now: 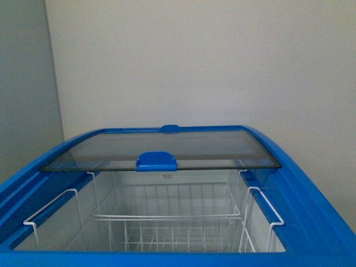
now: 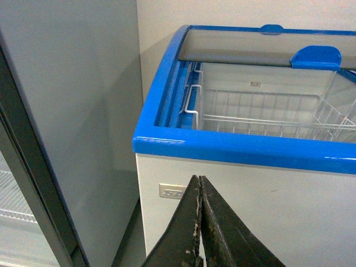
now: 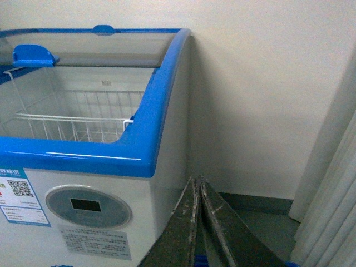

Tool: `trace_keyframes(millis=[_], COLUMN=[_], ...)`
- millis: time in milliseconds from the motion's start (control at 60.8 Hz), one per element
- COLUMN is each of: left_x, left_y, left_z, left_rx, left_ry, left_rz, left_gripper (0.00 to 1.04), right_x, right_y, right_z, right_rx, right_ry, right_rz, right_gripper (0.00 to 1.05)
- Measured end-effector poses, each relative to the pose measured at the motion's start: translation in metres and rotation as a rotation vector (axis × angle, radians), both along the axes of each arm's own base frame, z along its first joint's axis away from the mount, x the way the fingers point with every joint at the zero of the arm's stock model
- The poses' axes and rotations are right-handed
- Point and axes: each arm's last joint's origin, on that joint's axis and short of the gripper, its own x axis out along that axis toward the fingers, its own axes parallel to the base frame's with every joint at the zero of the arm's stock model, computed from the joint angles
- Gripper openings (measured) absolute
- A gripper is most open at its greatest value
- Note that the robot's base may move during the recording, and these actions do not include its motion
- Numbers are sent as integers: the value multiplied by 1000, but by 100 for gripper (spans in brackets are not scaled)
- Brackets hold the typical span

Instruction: Put drink in fridge

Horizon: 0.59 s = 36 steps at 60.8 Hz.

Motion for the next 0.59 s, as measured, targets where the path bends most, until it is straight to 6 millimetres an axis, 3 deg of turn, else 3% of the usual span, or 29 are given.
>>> trace_keyframes(millis=[181,280,559,592], left_x=[0,0,0,0], left_y=[0,0,0,0], left_z=[0,0,0,0], left_rx=[0,0,0,1], left_ry=[0,0,0,0], left_rz=[0,0,0,0], left_gripper=[28,49,95,98], right_x=[0,0,0,0], right_y=[0,0,0,0], right_z=[0,0,0,0], right_rx=[0,0,0,0], right_ry=[0,0,0,0], right_rz=[0,0,0,0], right_gripper=[34,55,98,99])
